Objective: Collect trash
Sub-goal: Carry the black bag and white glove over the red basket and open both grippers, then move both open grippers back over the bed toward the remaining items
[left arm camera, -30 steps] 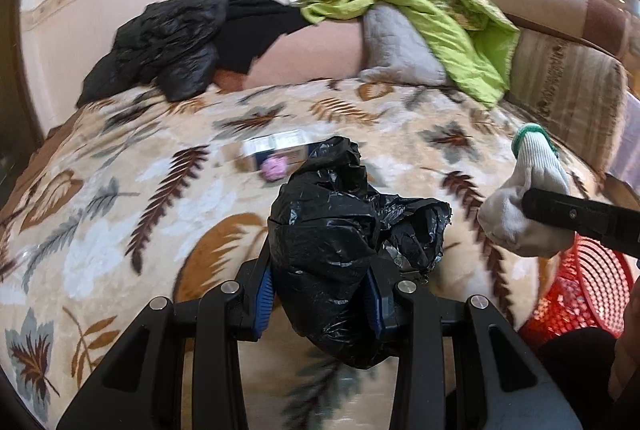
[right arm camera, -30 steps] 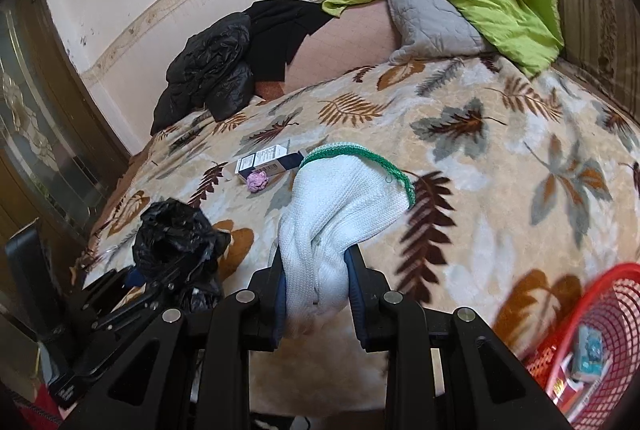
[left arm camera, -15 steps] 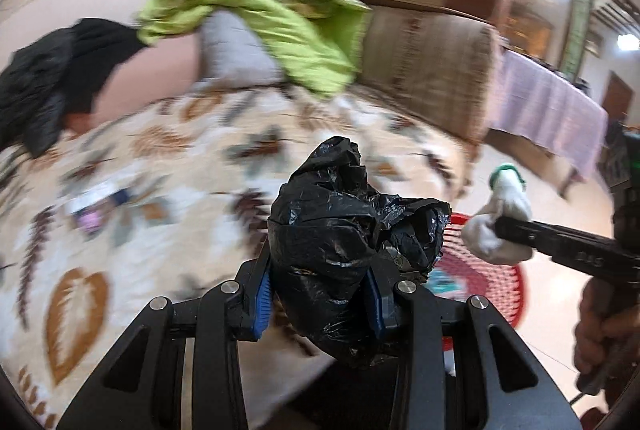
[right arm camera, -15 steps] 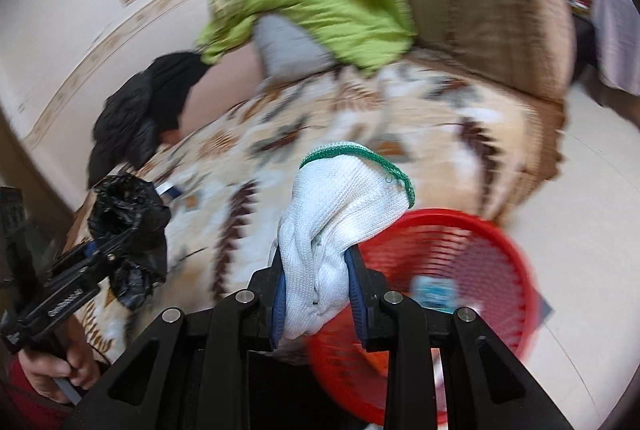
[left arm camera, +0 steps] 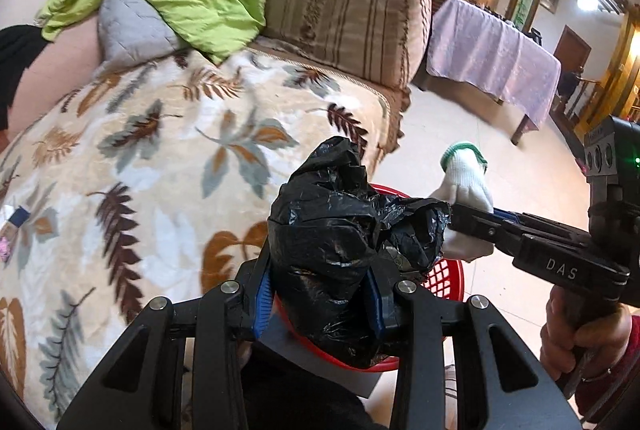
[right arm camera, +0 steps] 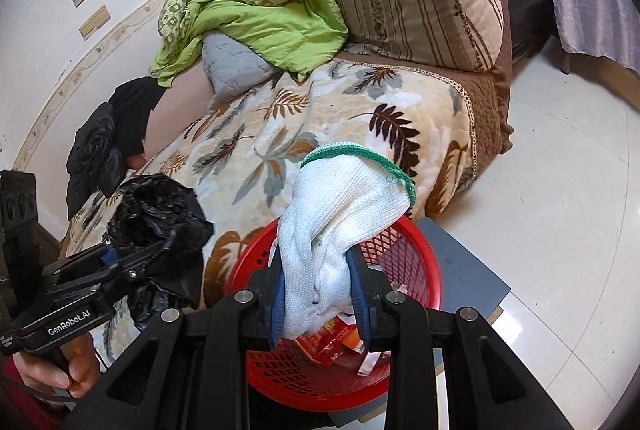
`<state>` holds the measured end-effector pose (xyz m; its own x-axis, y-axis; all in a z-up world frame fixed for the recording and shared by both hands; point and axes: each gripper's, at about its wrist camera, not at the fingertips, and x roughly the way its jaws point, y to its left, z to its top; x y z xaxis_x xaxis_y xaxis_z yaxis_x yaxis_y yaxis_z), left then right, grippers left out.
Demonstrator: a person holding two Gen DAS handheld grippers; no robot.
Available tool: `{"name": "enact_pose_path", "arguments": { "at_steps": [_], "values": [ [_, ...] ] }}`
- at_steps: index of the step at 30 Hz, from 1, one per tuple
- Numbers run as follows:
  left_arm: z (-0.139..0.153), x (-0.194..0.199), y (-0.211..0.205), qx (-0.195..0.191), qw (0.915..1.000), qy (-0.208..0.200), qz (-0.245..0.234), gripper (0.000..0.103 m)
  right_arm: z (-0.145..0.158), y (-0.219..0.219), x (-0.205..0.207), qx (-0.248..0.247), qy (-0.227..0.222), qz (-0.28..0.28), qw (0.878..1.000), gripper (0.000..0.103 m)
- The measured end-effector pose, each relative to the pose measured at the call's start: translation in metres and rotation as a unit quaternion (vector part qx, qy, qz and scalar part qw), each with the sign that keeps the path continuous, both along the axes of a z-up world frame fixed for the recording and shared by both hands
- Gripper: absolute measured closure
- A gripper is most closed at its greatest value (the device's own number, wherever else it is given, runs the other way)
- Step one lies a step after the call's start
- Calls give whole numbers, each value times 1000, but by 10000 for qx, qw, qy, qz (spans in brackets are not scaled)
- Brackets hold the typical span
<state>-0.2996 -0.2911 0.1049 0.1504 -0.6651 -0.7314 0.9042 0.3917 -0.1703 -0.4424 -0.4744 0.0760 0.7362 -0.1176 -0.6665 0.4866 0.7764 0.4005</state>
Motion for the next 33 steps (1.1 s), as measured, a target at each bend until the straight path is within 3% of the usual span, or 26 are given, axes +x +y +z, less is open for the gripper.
{"name": "enact_pose_path", "arguments": {
  "at_steps": [9,13,16,23,26,33],
  "values": [
    [-12,-7,-17,169,9997,94,-170,66,-11,-9,-3,113,90,-37,9999,69],
    [-12,-11,-20,162,9995,85,-256,52,-12,-11,-5,114,134,-97,9998,58],
    [-10,-13,-19,110,9995,83,-280,45,-10,-11,-5,89,136,-127,9998,58],
    [-4,-7,-10,18,9999,69,-132,45,-3,-12,-7,51,51,-191,9998,58],
    [-1,-3,-4,28,9999,-123,44,45,0,-9,-4,64,23,-165,9998,58],
    [7,-2,16,68,9930,-1077,472,43,3,2,10,227,-71,7,9997,57]
  ]
}}
